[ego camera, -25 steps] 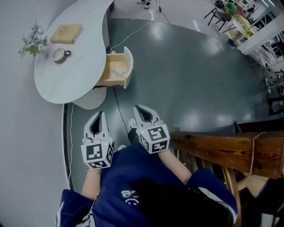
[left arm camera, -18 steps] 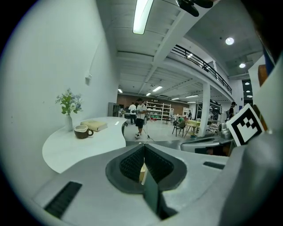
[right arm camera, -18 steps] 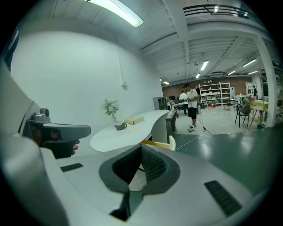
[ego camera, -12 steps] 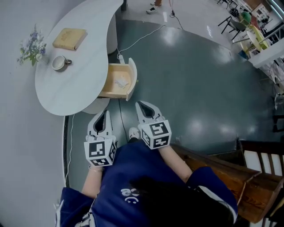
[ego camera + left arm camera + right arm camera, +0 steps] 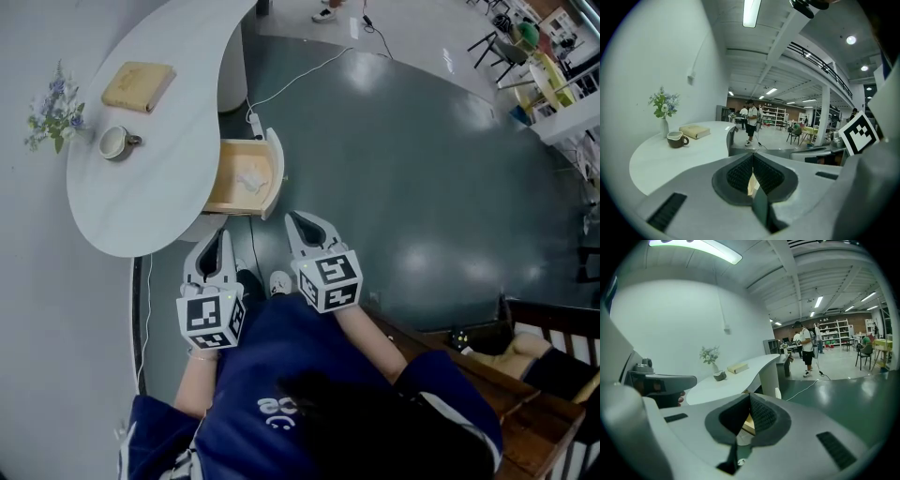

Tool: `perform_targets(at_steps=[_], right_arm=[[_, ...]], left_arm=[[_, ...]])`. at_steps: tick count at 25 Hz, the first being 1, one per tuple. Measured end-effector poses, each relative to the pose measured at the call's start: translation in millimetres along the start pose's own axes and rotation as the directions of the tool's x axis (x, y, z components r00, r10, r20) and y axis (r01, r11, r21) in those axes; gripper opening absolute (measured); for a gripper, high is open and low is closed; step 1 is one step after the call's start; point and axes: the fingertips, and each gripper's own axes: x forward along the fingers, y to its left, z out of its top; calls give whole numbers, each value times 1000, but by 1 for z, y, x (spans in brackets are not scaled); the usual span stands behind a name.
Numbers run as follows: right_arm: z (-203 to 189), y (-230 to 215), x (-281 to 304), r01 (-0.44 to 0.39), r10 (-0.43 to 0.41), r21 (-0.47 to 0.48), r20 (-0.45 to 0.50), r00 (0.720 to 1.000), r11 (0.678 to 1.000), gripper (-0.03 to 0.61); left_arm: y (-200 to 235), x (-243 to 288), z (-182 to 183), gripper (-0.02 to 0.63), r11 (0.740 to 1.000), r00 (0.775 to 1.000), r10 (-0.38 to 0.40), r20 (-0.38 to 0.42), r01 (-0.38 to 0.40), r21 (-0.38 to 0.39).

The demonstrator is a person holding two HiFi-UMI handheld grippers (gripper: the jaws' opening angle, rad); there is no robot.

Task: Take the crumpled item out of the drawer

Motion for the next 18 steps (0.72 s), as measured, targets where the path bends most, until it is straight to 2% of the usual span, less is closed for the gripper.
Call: perform_targets(at_steps=[7,18], right_arm=[[-1,-7,24,16,-15,22,-39,999,1000,7],[14,-14,94,52,-47,35,-142,989,998,8]], left_arm=[[13,34,7,5,999,999,-30,-15,30,33],[54,102,29,5,989,989,-139,-50,141,33]])
